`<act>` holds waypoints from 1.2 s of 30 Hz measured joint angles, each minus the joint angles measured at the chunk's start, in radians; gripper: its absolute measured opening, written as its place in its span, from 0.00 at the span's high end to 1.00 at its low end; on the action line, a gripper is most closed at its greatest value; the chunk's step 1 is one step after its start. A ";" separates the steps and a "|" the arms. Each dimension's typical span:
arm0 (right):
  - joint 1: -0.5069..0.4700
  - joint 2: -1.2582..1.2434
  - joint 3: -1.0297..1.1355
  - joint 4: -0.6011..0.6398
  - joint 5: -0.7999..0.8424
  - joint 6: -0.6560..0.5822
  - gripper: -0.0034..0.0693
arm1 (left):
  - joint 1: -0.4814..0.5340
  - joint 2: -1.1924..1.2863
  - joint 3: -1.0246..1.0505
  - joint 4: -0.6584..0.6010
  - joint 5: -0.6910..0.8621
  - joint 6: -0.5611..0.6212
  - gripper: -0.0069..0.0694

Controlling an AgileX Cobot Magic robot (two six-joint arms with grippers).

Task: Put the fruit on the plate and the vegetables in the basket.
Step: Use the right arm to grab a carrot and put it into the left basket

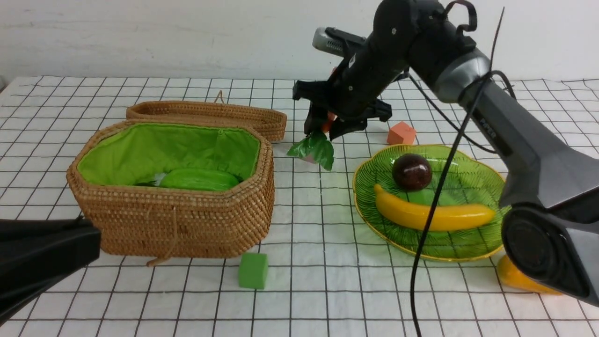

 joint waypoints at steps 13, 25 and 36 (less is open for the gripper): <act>0.244 -0.227 0.037 0.108 0.003 -0.886 0.46 | 0.000 -0.043 0.000 0.525 0.026 -0.648 0.90; 0.366 -0.156 0.225 -0.194 0.002 -1.065 0.46 | 0.000 -0.145 0.000 0.673 0.091 -0.850 0.90; 0.366 -0.142 0.225 -0.243 -0.094 -0.994 0.46 | 0.000 -0.145 0.000 0.663 0.100 -0.838 0.89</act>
